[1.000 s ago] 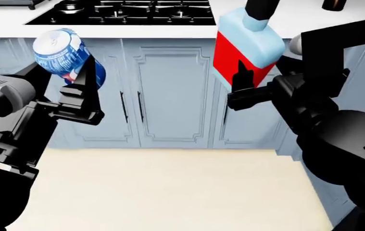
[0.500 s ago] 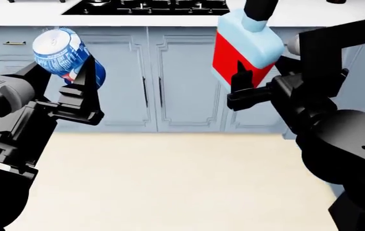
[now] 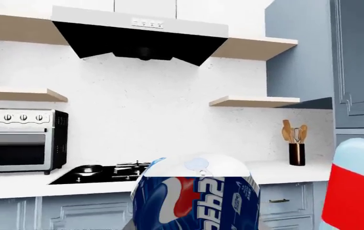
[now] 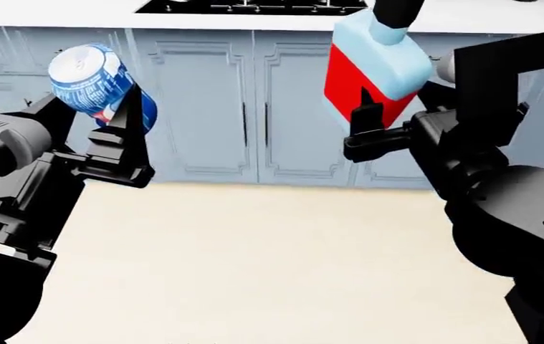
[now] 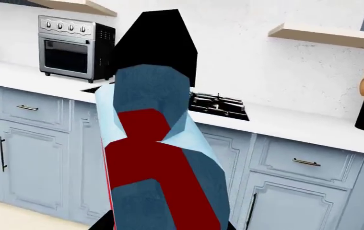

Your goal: Move the drinks to the dining counter.

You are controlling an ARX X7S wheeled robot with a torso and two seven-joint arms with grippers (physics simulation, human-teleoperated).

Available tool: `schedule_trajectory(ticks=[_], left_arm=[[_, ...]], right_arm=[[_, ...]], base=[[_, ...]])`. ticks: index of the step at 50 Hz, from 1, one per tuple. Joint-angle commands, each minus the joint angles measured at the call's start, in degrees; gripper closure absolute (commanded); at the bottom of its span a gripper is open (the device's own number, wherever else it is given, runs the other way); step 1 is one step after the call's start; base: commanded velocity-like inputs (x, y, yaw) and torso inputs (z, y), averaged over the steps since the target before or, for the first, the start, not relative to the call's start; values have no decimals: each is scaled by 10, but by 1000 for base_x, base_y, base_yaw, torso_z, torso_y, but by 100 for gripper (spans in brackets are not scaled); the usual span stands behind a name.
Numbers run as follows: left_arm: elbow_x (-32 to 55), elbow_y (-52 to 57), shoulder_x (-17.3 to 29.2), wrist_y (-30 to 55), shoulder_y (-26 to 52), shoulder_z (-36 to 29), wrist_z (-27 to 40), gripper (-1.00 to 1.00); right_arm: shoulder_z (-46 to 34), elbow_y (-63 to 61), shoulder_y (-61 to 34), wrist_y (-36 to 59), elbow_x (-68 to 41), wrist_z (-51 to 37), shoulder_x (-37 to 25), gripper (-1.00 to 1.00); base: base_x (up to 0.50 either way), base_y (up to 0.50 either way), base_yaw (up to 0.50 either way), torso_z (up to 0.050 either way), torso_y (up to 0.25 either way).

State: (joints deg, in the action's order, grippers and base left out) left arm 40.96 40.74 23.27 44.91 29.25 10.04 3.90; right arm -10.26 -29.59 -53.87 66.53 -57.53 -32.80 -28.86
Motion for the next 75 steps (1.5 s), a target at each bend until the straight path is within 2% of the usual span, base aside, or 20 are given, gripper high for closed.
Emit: schedule_trajectory(ticks=[1,75], left_arm=[[10,2,2,-1,3,2,9,100],[24,-1,14,-9,9,-10,22,100]], right_arm=[[-8,-5,-8,-7,39,0,-7,100],[-36,-15,-14,-10,27,5,-25,100]], base=[[0,0,500,0,0],[0,0,500,1,2]])
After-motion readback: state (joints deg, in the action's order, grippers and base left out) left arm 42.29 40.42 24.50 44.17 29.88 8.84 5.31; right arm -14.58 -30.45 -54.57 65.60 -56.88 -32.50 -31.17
